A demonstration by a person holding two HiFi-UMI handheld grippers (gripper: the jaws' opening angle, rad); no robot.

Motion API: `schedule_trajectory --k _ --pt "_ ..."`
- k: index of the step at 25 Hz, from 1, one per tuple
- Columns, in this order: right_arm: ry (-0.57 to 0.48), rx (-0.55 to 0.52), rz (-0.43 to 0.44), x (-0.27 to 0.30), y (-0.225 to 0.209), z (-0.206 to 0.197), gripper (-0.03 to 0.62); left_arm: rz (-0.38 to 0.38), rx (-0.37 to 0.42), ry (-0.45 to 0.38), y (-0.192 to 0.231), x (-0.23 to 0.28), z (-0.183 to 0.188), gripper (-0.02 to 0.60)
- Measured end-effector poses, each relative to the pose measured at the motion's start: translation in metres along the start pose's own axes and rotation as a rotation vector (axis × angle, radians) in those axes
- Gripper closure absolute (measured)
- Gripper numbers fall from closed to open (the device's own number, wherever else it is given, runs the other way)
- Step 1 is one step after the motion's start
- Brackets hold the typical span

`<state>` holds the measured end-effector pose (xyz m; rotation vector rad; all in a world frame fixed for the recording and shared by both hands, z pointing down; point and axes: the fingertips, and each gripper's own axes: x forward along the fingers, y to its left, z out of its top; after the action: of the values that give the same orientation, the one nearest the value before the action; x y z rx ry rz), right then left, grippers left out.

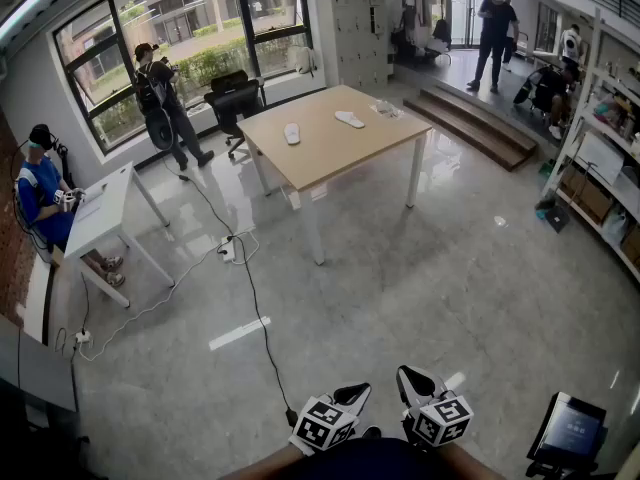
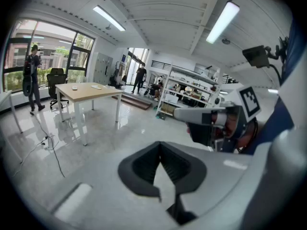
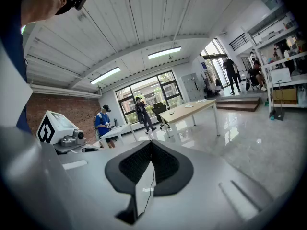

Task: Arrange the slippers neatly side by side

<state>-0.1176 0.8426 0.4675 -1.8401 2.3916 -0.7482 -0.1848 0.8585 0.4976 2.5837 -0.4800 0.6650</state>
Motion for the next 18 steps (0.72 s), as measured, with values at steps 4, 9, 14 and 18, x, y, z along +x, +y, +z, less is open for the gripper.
schedule_trajectory --k 4,9,14,18 --pt "0.016 0.016 0.021 0.000 -0.004 -0.006 0.583 0.020 -0.017 0.011 -0.002 0.003 -0.003 0.580" --pt "0.044 0.031 0.050 0.017 -0.006 -0.008 0.583 0.049 -0.037 0.033 0.012 0.006 -0.002 0.580" --pt "0.062 0.031 0.037 0.039 -0.020 -0.007 0.583 0.029 -0.036 0.041 0.030 0.023 0.007 0.580" --pt "0.055 0.019 -0.001 0.066 -0.033 0.008 0.583 -0.002 -0.039 0.030 0.058 0.035 0.025 0.580"
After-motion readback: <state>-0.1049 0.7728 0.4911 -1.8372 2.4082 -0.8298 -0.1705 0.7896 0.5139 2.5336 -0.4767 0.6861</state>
